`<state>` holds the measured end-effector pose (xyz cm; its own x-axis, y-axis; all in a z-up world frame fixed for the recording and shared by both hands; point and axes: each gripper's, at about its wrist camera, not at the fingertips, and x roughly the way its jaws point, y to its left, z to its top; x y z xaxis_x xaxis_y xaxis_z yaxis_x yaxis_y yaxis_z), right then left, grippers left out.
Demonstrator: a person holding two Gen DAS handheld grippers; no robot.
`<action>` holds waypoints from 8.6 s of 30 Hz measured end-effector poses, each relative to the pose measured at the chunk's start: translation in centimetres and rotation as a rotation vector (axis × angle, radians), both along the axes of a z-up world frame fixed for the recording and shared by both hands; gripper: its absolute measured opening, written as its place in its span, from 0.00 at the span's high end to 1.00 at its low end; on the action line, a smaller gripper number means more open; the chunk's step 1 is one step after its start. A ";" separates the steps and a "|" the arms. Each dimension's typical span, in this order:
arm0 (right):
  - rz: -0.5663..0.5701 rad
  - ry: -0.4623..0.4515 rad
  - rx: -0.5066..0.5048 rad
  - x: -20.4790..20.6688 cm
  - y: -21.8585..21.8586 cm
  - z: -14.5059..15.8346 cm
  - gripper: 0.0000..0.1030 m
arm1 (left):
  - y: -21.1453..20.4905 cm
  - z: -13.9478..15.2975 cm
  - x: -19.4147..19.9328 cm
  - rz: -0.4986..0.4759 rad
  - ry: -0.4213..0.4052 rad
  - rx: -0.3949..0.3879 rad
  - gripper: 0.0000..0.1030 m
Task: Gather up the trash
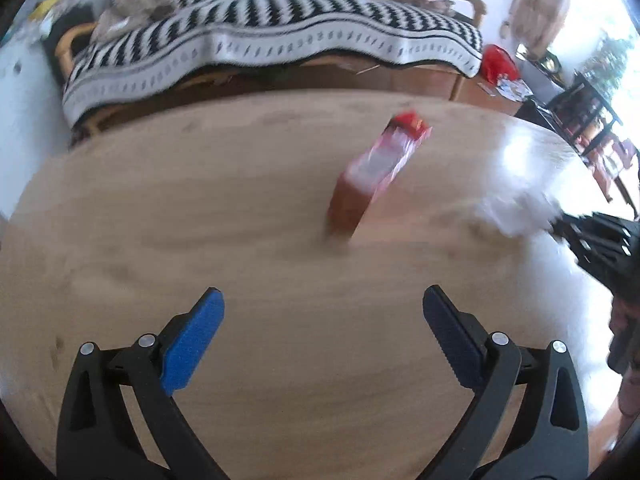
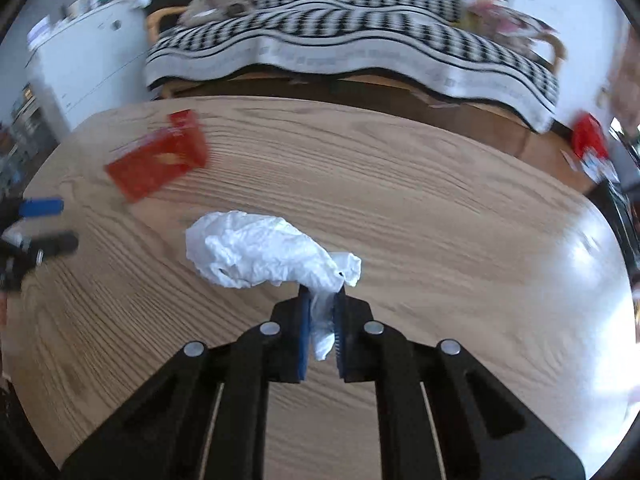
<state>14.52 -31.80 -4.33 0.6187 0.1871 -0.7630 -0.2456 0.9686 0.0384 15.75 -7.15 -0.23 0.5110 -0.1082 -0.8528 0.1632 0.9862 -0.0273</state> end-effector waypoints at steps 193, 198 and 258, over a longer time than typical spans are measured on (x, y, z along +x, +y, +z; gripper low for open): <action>-0.311 -0.351 0.169 -20.9 10.4 7.5 0.07 | 2.6 1.1 -17.5 0.078 -0.174 -0.046 0.06; -0.315 -0.349 0.168 -20.9 10.4 7.5 0.07 | 2.6 1.1 -17.5 0.078 -0.173 -0.043 0.06; -0.366 -0.322 0.132 -20.5 10.7 6.5 0.07 | 2.1 1.5 -17.8 0.073 -0.230 0.031 0.06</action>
